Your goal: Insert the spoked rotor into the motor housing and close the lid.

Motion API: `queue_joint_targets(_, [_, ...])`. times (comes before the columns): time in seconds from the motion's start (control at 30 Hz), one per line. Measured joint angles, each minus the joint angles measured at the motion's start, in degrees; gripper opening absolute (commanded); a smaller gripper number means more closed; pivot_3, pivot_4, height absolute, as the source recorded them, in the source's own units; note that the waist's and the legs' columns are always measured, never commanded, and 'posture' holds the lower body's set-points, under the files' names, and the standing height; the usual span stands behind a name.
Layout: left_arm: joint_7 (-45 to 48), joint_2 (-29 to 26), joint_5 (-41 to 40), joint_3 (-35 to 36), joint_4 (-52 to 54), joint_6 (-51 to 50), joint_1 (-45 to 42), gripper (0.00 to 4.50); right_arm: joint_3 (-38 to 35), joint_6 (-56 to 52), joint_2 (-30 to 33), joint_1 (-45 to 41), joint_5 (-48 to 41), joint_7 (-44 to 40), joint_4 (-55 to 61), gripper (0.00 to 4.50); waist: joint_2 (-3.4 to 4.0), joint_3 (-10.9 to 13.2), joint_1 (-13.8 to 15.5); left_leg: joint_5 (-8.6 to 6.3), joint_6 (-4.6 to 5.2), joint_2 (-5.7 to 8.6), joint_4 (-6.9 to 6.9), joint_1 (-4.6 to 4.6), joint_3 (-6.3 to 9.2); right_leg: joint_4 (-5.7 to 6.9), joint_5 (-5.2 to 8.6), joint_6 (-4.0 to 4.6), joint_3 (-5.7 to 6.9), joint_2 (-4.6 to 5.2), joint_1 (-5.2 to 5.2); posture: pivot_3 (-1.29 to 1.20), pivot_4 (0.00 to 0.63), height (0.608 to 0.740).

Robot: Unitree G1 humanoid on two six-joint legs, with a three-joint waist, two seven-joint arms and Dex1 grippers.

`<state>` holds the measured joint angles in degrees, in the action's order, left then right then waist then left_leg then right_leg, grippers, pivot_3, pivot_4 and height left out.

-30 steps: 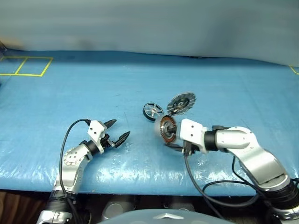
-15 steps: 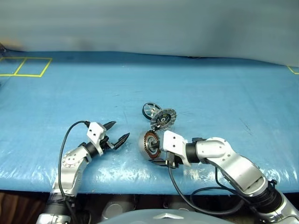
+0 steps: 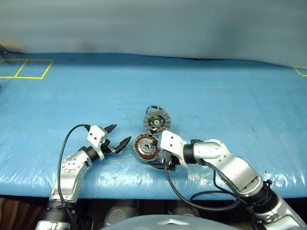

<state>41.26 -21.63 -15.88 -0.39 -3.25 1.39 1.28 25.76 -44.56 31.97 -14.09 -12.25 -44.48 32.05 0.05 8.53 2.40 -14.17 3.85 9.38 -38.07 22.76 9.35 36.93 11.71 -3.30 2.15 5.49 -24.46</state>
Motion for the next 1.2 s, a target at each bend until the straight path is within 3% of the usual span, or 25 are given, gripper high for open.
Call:
queue_joint_targets(0.27, [0.13,-0.01,-0.03,-0.11,0.0,0.02,-0.1,4.5,-6.07,-3.28,-2.84,0.02,-5.26,2.07,2.04,3.79,0.02,-0.01,-0.01,0.0,0.0,0.01,0.02,-0.02,-0.01,-0.01,0.0,0.0,-0.01,0.0,0.01,0.0,0.15,0.74])
queue_joint_targets(0.57, [2.28,-1.53,-0.43,-0.02,0.0,-0.02,0.07,4.5,-13.74,1.76,4.18,7.61,-4.12,3.54,-0.44,3.79,0.02,-0.01,-0.04,0.0,0.0,0.0,0.05,-0.05,-0.07,0.0,-0.01,0.0,-0.05,0.0,0.01,0.0,0.15,0.74])
queue_joint_targets(0.87, [4.86,-3.78,-0.63,-0.04,0.01,-0.02,1.71,4.5,-15.16,12.14,-3.37,8.58,0.75,10.4,-16.87,3.79,0.05,-0.02,-0.37,0.03,-0.03,-0.03,0.1,-0.11,-0.22,0.03,-0.06,0.06,-0.19,-0.03,-0.03,0.0,0.15,0.74])
queue_joint_targets(1.07, [6.48,-5.01,-1.0,0.01,0.48,0.28,2.3,4.5,-14.69,15.81,-4.56,9.05,2.88,10.77,-20.89,3.79,0.06,-0.02,-0.32,0.03,-0.03,-0.04,0.11,-0.14,-0.23,0.03,-0.06,0.06,-0.23,-0.05,-0.02,0.0,0.15,0.74])
queue_joint_targets(1.2, [7.01,-5.12,-1.13,0.03,1.05,0.48,2.59,4.5,-14.82,16.93,-4.5,9.62,3.65,10.74,-21.4,2.91,0.07,-0.04,-0.29,0.03,-0.03,-0.04,0.11,-0.19,-0.23,0.03,-0.06,0.06,-0.24,-0.06,0.02,0.0,0.15,0.74])
